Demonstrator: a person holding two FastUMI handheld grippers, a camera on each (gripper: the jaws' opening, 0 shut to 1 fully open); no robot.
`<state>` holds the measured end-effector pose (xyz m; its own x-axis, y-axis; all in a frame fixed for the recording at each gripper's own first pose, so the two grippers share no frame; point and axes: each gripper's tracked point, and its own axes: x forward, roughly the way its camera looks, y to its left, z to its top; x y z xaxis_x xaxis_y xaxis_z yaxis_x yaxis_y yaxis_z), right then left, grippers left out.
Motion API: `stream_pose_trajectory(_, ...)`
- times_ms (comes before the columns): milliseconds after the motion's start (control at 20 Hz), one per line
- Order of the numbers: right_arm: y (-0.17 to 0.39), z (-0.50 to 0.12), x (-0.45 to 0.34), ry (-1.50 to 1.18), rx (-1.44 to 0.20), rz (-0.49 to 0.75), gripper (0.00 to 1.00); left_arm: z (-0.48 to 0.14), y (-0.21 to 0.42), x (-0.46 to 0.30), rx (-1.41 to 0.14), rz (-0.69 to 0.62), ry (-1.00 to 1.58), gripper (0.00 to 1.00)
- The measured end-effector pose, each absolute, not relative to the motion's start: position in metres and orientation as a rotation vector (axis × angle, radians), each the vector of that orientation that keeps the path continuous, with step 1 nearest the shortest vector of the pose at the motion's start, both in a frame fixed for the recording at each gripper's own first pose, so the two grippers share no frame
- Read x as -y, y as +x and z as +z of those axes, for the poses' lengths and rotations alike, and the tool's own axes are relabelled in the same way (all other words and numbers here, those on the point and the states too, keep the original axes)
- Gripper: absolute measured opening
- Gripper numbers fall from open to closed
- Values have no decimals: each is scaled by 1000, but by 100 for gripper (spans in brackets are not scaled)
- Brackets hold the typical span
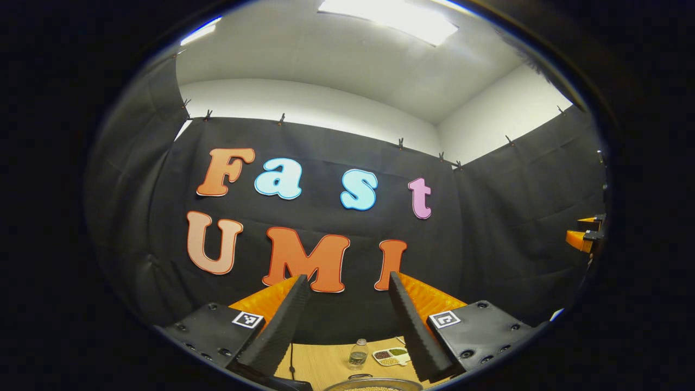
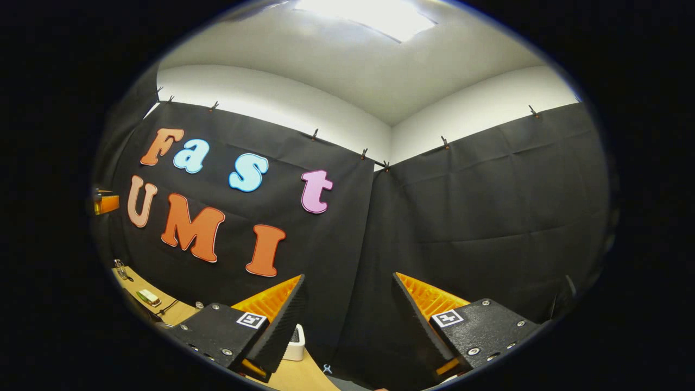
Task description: First push the handle of the pot to place it horizontally, then grasp the pot with both hands and set it on the induction cooktop.
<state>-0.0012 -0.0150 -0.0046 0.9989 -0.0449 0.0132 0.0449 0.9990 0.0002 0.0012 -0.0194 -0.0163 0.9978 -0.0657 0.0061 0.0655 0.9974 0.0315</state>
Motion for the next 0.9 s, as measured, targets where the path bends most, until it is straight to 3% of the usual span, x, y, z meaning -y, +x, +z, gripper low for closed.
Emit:
stream_pose_trajectory(450, -4, -5, 18, 2, -1, -40, 95, -35, 1, 28, -19, -75, 66, 95)
stream_pose_trajectory(700, -4, -9, 20, 3, -21, -42, 95, -89, -4, 37, -148, -123, 82, 92)
stream_pose_trajectory(900, -9, -16, 16, -5, -37, -41, 95, -144, -14, 72, -316, -263, 106, 64)
